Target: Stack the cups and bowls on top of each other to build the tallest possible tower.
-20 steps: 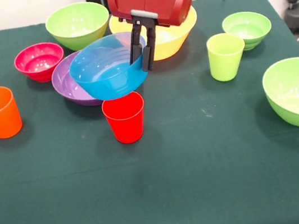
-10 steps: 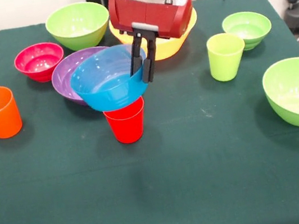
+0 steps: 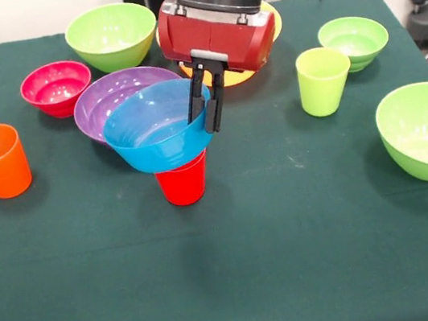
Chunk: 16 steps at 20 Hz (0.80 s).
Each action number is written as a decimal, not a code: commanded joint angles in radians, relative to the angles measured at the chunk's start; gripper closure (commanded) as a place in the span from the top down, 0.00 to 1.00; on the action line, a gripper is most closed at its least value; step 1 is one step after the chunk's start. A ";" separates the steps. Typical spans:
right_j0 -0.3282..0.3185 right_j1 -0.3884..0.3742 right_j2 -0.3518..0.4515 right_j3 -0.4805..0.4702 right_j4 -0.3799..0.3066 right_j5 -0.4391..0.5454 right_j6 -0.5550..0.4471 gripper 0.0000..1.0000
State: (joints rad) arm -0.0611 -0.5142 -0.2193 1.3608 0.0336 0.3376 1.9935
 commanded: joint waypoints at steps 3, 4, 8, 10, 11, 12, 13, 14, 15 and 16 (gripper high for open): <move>-0.019 0.045 0.097 0.084 -0.056 -0.031 0.050 0.00; -0.019 0.043 0.098 0.088 -0.056 -0.031 0.050 0.00; -0.022 0.029 0.099 0.111 -0.057 -0.028 0.048 0.00; -0.023 0.022 0.102 0.125 -0.057 -0.027 0.046 0.00; -0.024 0.020 0.103 0.128 -0.057 -0.024 0.044 0.00; -0.024 0.016 0.103 0.132 -0.057 -0.019 0.041 0.00; -0.025 0.012 0.104 0.136 -0.056 -0.015 0.040 0.00; -0.024 0.009 0.103 0.139 -0.056 -0.014 0.039 0.00; -0.024 0.009 0.103 0.140 -0.056 -0.014 0.039 0.00; -0.025 0.010 0.105 0.141 -0.055 -0.014 0.038 0.00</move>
State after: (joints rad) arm -0.0611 -0.5255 -0.2193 1.4192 0.0338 0.3376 1.9935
